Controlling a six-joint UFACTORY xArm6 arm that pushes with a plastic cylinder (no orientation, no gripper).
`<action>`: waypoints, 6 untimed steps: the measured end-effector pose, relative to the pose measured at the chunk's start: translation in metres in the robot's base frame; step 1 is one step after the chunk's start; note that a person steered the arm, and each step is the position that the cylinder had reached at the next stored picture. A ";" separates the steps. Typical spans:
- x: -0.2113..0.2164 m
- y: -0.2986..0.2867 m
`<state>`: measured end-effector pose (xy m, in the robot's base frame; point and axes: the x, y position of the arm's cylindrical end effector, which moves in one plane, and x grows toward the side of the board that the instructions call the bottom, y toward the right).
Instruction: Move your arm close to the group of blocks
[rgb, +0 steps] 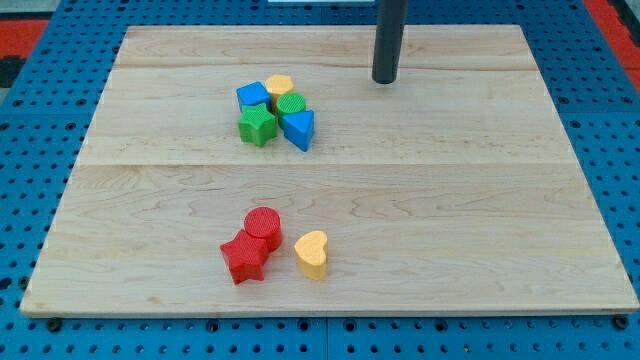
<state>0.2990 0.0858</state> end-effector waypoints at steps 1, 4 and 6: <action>0.000 0.012; 0.120 -0.020; 0.115 -0.132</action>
